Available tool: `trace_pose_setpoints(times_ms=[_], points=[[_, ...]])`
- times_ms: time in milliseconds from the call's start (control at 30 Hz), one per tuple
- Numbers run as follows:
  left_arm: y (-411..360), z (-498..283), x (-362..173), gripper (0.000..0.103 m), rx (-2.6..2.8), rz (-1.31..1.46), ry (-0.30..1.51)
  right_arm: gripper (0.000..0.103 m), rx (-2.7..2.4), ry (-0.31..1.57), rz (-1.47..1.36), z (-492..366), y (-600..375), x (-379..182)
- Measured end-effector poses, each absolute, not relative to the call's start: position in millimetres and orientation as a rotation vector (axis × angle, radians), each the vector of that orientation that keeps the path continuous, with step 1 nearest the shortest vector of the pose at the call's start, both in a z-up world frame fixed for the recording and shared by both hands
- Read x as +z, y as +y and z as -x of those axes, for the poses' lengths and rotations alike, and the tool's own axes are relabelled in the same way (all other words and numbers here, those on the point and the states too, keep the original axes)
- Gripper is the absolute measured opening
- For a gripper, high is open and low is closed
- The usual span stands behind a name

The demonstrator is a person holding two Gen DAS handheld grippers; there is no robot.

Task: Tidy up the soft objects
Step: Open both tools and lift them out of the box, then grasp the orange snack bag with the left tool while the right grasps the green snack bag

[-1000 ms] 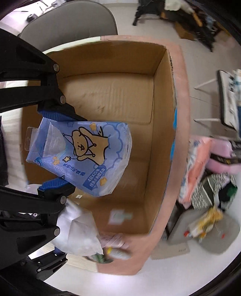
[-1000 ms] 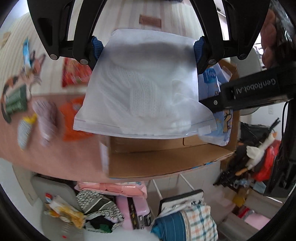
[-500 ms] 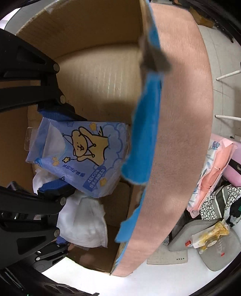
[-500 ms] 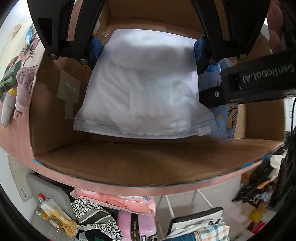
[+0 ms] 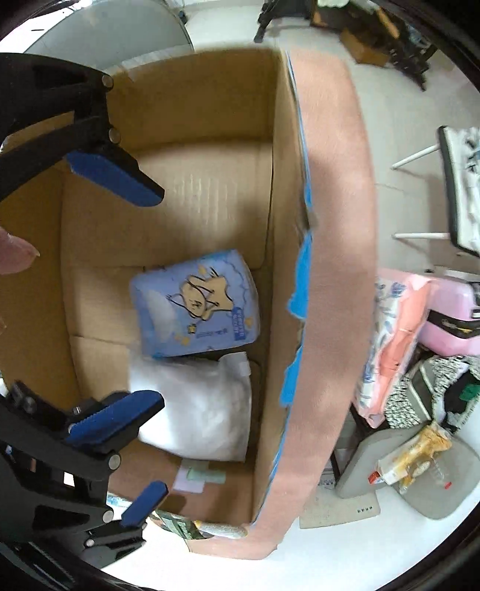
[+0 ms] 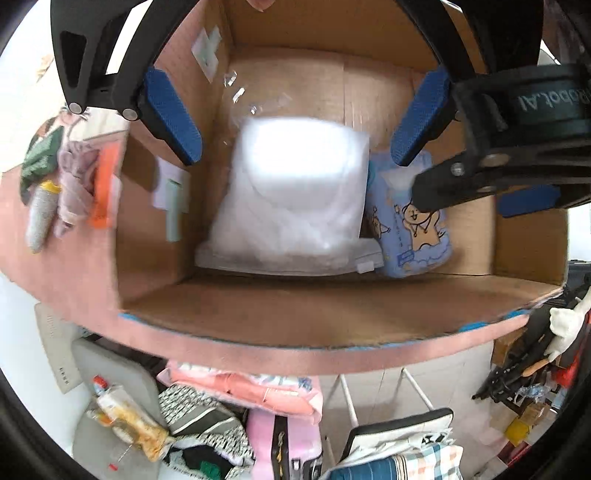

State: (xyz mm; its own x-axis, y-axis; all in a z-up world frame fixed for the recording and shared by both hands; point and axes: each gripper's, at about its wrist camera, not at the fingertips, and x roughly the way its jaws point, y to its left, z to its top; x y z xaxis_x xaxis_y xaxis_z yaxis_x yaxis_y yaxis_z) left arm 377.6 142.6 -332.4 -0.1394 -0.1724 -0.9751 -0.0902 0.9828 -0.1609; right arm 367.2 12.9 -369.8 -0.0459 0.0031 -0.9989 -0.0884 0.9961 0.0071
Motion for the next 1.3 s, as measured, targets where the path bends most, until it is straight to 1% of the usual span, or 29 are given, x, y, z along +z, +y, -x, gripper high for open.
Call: trace_pose_setpoints(times_ms=[400, 667, 900, 1033, 1167, 1300], points=[[155.0, -292.1, -255.1, 0.102, -0.036, 0.098, 1.493, 0.103, 0.092, 1.483, 0.012, -278.7, 7.7, -284.5], [152.4, -246.7, -207.2, 0.102, -0.043, 0.049, 1.392, 0.103, 0.116, 1.383, 0.007, -225.8, 5.4, -229.2], [149.8, -216.6, -176.7, 0.102, -0.011, 0.043, 1.331, 0.103, 0.160, 1.332, -0.037, -196.7, -6.1, -200.0], [130.6, -205.2, -160.4, 0.102, 0.008, 0.009, 1.300, 0.103, 0.189, 1.326, -0.076, -188.4, -21.1, -192.8], [90.2, -203.8, -147.2, 0.102, -0.007, -0.039, 1.267, 0.103, 0.187, 1.320, -0.118, -184.5, -60.1, -186.3], [31.6, -214.4, -151.6, 0.102, -0.068, -0.059, 1.278, 0.103, 0.084, 1.324, -0.163, -187.7, -137.1, -186.7]])
